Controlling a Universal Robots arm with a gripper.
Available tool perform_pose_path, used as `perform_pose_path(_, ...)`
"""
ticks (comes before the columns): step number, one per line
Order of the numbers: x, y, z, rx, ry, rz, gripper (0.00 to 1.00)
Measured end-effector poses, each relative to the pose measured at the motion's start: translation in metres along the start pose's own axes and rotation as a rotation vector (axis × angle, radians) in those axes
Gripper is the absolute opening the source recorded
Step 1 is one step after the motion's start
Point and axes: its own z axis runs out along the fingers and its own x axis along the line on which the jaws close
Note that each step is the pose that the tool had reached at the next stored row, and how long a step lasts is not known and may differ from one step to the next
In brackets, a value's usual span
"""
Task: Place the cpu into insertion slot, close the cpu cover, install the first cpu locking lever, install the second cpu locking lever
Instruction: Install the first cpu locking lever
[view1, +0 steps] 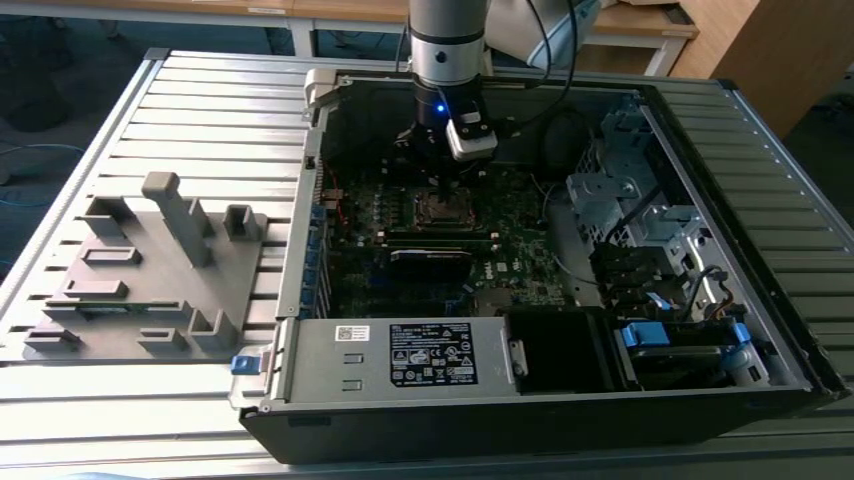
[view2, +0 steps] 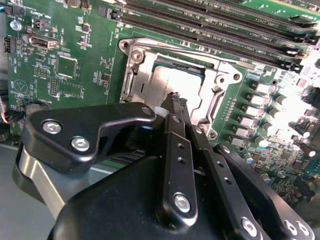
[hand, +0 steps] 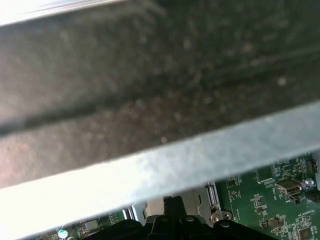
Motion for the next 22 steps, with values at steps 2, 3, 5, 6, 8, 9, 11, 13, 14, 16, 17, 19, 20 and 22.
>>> perform_pose_path(2,0.0,0.0,0.0001,-0.0015,-0.0011,-0.012,0.11)
perform_pose_path(3,0.0,0.0,0.0001,-0.0033,-0.0026,-0.028,0.11)
perform_pose_path(5,0.0,0.0,0.0004,-0.0076,-0.0059,-0.065,0.11)
perform_pose_path(6,0.0,0.0001,0.0006,-0.0096,-0.0075,-0.082,0.11)
perform_pose_path(8,0.0,0.0001,0.0009,-0.0124,-0.0098,-0.107,0.11)
perform_pose_path(9,0.0,-0.0002,0.0009,-0.0129,-0.01,-0.111,0.11)
perform_pose_path(11,-0.0002,-0.001,0.0012,-0.0254,-0.0077,-0.111,0.11)
perform_pose_path(13,-0.0006,-0.0026,0.0014,-0.0367,-0.0051,-0.11,0.11)
perform_pose_path(14,-0.0008,-0.0034,0.0016,-0.0382,-0.0049,-0.11,0.11)
perform_pose_path(16,-0.0013,-0.0051,0.0018,-0.0382,-0.0049,-0.11,0.11)
perform_pose_path(17,-0.0015,-0.006,0.0019,-0.0381,-0.0048,-0.11,0.11)
perform_pose_path(19,-0.0018,-0.0076,0.0022,-0.0382,-0.0048,-0.11,0.11)
perform_pose_path(20,-0.0019,-0.0083,0.0024,-0.0382,-0.0049,-0.11,0.11)
perform_pose_path(22,-0.0021,-0.0093,0.0028,-0.0382,-0.0048,-0.11,0.11)
